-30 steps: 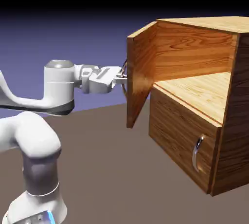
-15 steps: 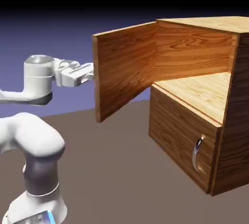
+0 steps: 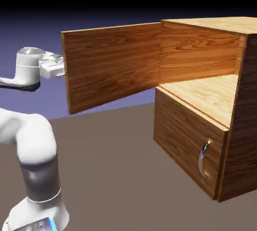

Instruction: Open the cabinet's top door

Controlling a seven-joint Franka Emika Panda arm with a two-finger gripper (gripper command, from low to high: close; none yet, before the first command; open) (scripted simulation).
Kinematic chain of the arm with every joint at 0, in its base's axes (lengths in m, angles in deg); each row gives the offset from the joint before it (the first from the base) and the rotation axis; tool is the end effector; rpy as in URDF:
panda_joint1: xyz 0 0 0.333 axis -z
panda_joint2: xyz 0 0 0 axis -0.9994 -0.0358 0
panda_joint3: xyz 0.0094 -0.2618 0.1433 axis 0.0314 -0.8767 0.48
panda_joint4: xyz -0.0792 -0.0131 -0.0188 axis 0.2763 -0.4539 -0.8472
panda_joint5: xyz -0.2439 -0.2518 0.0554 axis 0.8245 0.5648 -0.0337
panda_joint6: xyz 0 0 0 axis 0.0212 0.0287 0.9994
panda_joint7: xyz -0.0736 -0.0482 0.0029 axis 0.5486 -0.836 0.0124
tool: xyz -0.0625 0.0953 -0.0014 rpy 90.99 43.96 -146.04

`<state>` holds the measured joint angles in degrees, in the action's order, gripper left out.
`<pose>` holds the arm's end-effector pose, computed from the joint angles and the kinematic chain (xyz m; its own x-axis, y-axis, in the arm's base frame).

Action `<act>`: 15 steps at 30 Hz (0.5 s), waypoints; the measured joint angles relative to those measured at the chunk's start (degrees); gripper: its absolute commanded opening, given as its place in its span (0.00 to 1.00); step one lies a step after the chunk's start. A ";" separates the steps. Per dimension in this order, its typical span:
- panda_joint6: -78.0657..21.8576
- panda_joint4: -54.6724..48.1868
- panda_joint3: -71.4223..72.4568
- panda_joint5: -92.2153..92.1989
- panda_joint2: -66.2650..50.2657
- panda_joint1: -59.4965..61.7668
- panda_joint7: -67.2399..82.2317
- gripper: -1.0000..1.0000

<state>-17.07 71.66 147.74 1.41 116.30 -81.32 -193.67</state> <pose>0.1279 0.3001 0.4806 -0.6615 -0.2497 0.7071 -0.6615 -0.2499 -0.7071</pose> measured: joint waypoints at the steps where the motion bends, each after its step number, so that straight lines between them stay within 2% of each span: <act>1: -1.44 -2.08 1.55 -0.72 -0.08 2.06 0.15 0.00; 15: -19.69 -31.14 17.10 -7.78 5.14 29.17 5.68 0.00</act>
